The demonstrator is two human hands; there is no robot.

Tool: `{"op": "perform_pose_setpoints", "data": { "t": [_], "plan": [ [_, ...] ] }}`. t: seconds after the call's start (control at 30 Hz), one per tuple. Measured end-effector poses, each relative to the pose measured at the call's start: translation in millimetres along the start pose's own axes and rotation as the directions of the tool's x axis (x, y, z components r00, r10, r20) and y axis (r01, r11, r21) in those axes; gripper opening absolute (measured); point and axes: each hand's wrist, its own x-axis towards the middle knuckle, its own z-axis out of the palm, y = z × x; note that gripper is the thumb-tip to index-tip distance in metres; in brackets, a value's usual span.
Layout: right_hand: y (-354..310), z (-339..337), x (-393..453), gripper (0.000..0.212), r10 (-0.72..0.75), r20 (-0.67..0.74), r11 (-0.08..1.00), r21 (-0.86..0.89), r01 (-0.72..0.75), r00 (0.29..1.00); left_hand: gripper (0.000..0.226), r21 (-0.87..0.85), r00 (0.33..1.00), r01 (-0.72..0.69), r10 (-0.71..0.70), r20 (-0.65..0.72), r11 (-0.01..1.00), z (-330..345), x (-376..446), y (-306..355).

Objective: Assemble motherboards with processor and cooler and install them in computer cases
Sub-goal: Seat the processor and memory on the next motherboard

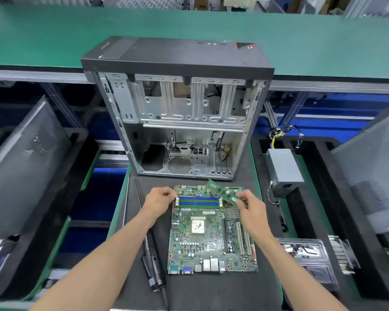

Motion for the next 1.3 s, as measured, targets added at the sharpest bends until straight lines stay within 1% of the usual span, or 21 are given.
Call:
{"op": "perform_pose_setpoints", "data": {
  "t": [0.07,0.13,0.2,0.27,0.37,0.57,0.83,0.93,0.97,1.03,1.13,1.17,1.23,1.3],
  "plan": [
    [-13.6,8.8,8.9,0.01,-0.119,0.055,0.987,-0.105,0.125,0.991,0.019,0.012,0.999,-0.003,0.002,0.037,1.0,0.6,2.2,-0.6],
    [-25.1,18.9,18.1,0.015,-0.206,0.122,0.953,-0.201,0.228,0.971,0.022,0.013,0.998,-0.009,0.008,0.068,1.0,0.3,4.4,-0.8],
    [-32.8,29.6,24.7,0.018,-0.256,0.166,0.921,-0.257,0.293,0.952,0.023,0.032,0.995,-0.026,0.022,0.101,0.999,0.3,6.8,-1.0],
    [-36.2,39.1,28.1,0.019,-0.275,0.193,0.905,-0.278,0.322,0.942,0.024,0.043,0.993,-0.035,0.03,0.112,0.998,0.8,8.9,-2.1],
    [-35.4,47.1,30.4,0.019,-0.279,0.233,0.882,-0.32,0.345,0.932,0.026,0.035,0.994,-0.038,0.034,0.104,0.999,1.3,10.9,-5.5],
    [-34.8,51.3,31.6,0.02,-0.272,0.246,0.868,-0.354,0.348,0.93,0.03,0.019,0.994,-0.038,0.036,0.103,0.999,0.8,11.4,-9.5],
    [-27.0,55.8,31.6,0.022,-0.321,0.239,0.811,-0.431,0.396,0.917,0.024,-0.019,0.994,-0.034,0.036,0.105,0.999,1.3,11.6,-11.5],
    [-24.8,54.2,32.6,0.023,-0.325,0.252,0.805,-0.433,0.406,0.912,0.032,-0.121,0.989,-0.022,0.039,0.14,0.992,-1.8,7.9,-10.5],
    [-25.2,53.4,33.1,0.023,-0.323,0.258,0.807,-0.427,0.407,0.911,0.031,-0.16,0.986,-0.018,0.043,0.159,0.987,-2.1,6.1,-9.5],
    [-27.7,50.9,33.5,0.023,-0.332,0.279,0.804,-0.415,0.425,0.901,0.022,-0.192,0.981,-0.028,0.063,0.182,0.981,0.7,4.0,-9.3],
    [-30.1,42.9,34.2,0.022,-0.355,0.316,0.82,-0.346,0.456,0.88,0.016,-0.204,0.991,-0.057,0.08,0.108,0.977,7.2,4.6,-13.5],
    [-30.4,38.2,35.0,0.022,-0.343,0.313,0.84,-0.319,0.439,0.885,0.018,-0.214,0.992,-0.064,0.085,0.089,0.975,8.2,4.5,-14.7],
    [-30.0,26.8,38.7,0.02,-0.277,0.279,0.898,-0.266,0.351,0.919,0.025,-0.231,0.992,-0.075,0.097,0.082,0.97,8.1,3.2,-15.3],
    [-26.3,16.7,43.3,0.018,-0.236,0.269,0.92,-0.249,0.304,0.934,0.029,-0.241,0.99,-0.077,0.102,0.093,0.967,7.4,1.8,-15.9]
  ]
}}
